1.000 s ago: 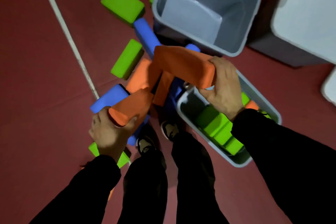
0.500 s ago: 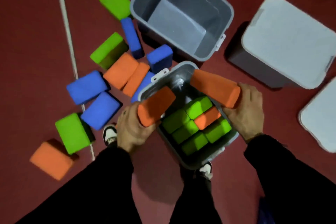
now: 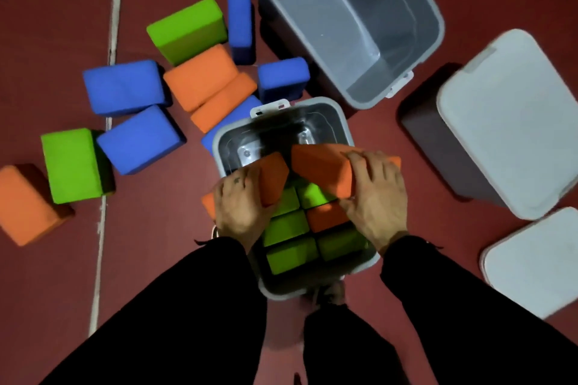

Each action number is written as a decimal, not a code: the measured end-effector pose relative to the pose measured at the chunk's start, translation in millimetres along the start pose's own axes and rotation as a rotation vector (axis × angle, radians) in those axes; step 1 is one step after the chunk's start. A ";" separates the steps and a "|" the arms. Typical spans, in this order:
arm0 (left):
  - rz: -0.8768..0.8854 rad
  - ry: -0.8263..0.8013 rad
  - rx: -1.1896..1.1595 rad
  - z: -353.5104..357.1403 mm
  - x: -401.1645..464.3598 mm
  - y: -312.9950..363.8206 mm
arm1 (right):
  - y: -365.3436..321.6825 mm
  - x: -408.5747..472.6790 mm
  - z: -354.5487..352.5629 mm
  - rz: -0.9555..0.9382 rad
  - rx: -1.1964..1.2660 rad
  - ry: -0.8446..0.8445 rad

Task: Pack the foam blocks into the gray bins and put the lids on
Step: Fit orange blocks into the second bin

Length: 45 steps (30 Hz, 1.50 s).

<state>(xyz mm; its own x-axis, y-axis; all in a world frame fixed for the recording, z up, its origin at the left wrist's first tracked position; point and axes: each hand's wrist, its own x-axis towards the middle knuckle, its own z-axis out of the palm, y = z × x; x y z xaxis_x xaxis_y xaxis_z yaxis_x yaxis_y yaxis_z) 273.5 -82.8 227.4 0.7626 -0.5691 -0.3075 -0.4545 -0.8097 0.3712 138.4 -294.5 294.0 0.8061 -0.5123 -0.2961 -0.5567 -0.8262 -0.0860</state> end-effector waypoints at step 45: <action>-0.124 -0.150 0.129 166.8 39.1 1.8 | 17.2 118.4 197.3 -0.378 -0.025 -0.385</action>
<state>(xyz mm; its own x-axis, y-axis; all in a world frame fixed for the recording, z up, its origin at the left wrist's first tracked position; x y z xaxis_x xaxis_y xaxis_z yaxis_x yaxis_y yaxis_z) 225.8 -130.4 69.9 0.7440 -0.4711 -0.4739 -0.4240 -0.8810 0.2100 184.6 -323.2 69.8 0.8151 -0.0596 -0.5762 -0.2337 -0.9440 -0.2330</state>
